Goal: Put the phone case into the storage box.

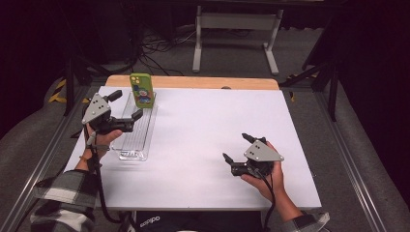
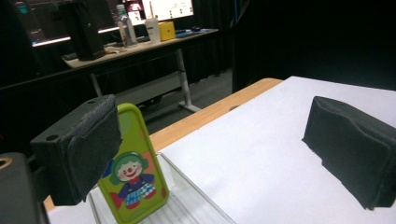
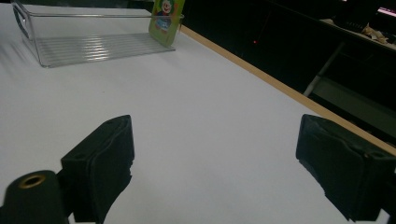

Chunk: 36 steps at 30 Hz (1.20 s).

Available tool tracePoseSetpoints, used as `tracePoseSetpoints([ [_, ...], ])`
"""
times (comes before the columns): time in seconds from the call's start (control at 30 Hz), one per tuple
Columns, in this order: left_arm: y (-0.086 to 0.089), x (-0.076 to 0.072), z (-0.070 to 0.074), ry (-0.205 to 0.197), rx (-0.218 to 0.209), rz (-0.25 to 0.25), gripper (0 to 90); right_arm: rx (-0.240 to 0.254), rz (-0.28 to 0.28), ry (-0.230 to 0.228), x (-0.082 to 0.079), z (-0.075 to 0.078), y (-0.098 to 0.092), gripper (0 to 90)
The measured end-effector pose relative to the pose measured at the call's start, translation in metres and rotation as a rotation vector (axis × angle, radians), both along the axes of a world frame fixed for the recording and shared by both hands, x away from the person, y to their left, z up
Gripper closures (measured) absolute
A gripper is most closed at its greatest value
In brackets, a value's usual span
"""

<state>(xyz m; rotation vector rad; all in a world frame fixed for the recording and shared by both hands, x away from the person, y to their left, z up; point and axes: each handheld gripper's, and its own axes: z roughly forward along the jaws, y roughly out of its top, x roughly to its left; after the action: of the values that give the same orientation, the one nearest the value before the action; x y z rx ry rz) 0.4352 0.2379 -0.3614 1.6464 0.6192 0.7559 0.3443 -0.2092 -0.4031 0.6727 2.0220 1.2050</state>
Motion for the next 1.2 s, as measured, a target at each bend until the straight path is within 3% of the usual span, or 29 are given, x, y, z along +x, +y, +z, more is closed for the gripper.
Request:
tracePoseSetpoints([
  [0.37, -0.007, -0.018, -0.002, -0.025, 0.0, -0.032, 5.8, 0.022, -0.021, -0.026, -0.002, 0.003, 0.0, 6.6],
  [0.87, -0.012, -0.043, -0.003, -0.052, 0.013, -0.049, 6.2, 0.035, -0.024, -0.04, -0.004, 0.004, -0.001, 6.5],
  [1.2, -0.019, -0.055, -0.009, -0.047, 0.018, -0.073, 4.9, 0.022, -0.007, -0.042, -0.007, 0.004, 0.002, 6.8],
])
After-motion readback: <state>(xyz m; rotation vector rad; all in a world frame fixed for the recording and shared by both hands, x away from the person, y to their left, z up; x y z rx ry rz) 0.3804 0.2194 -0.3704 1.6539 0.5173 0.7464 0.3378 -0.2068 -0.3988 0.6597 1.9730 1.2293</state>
